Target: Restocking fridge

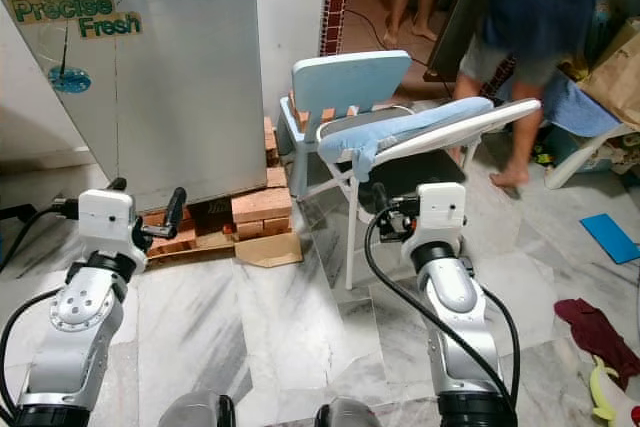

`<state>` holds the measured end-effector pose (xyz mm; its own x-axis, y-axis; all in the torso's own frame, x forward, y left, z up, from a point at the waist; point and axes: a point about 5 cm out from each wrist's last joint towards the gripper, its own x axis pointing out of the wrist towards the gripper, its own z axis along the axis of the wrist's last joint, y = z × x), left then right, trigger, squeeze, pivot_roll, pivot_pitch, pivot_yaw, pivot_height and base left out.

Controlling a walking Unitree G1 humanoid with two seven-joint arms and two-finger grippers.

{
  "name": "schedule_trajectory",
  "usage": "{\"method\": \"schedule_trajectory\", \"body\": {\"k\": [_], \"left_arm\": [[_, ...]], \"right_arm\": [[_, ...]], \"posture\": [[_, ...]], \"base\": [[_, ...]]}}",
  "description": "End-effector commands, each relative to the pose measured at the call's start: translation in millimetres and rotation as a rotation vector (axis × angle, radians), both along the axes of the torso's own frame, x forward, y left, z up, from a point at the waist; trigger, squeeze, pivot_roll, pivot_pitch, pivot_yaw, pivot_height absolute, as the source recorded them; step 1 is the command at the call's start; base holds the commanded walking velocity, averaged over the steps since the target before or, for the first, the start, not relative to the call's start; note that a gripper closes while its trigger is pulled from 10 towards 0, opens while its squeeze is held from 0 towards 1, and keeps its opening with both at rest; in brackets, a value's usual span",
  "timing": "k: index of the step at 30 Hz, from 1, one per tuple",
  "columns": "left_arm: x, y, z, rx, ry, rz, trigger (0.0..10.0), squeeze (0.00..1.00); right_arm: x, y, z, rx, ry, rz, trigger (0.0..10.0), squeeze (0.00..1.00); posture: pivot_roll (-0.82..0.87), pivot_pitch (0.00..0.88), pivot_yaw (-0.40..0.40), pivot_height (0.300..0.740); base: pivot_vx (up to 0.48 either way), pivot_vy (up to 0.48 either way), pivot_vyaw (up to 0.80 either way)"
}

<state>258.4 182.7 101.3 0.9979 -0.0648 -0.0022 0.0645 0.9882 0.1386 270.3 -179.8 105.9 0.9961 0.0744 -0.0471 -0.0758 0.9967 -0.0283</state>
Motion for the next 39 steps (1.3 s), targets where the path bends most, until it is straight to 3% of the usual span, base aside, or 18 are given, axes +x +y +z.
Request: {"method": "schedule_trajectory", "body": {"k": [1, 4, 8, 14, 17, 21, 27, 33, 39], "left_arm": [[0.9, -1.0, -1.2, 0.007, 0.005, -0.004, 10.0, 0.0], [0.9, -1.0, -1.2, 0.007, 0.005, -0.004, 10.0, 0.0], [9.1, -0.2, 5.6, 0.022, -0.026, -0.002, 10.0, 0.0], [10.8, 0.1, 5.9, 0.017, -0.029, 0.003, 10.0, 0.0], [13.3, -0.1, 9.0, 0.006, -0.036, -0.006, 10.0, 0.0], [13.6, 0.9, 7.4, 0.021, -0.026, -0.018, 10.0, 0.0], [10.7, 8.1, 1.5, 0.05, -0.001, -0.008, 10.0, 0.0], [9.4, 10.6, 0.9, 0.044, 0.006, 0.003, 10.0, 0.0], [7.4, 7.6, -2.2, 0.039, 0.014, -0.004, 10.0, 0.0]], "right_arm": [[-0.4, -2.5, -2.6, -0.004, 0.017, -0.005, 10.0, 0.0], [-0.4, -2.5, -2.6, -0.004, 0.017, -0.005, 10.0, 0.0], [1.7, 1.6, -3.0, 0.11, 0.004, 0.026, 10.0, 0.0], [5.1, -1.6, -2.6, 0.087, 0.006, -0.001, 10.0, 0.0], [7.5, -6.7, 0.9, 0.019, -0.016, -0.08, 10.0, 0.0], [7.8, -2.2, 0.6, -0.007, -0.035, -0.055, 10.0, 0.0], [7.3, 7.4, 4.1, -0.006, -0.07, -0.025, 10.0, 0.0], [4.7, 8.0, 1.1, 0.123, -0.031, 0.024, 10.0, 0.0], [4.9, 6.3, -0.6, 0.082, -0.032, 0.004, 10.0, 0.0]], "posture": [[0.0, 0.035, -0.073, 0.74], [0.0, 0.035, -0.073, 0.74], [0.0, 0.035, -0.061, 0.74], [0.0, 0.034, -0.063, 0.74], [0.0, 0.048, -0.047, 0.74], [-0.01, 0.059, -0.034, 0.74], [0.0, 0.062, -0.033, 0.74], [0.01, 0.064, -0.044, 0.74], [0.0, 0.056, -0.054, 0.74]], "base": [[0.0, 0.0, 0.0], [0.0, 0.0, 0.0], [0.0, 0.0, 0.0], [0.0, 0.0, 0.0], [0.0, 0.0, 0.0], [0.0, 0.0, 0.0], [0.0, 0.0, 0.0], [0.0, 0.0, 0.0], [0.0, 0.0, 0.0]]}}
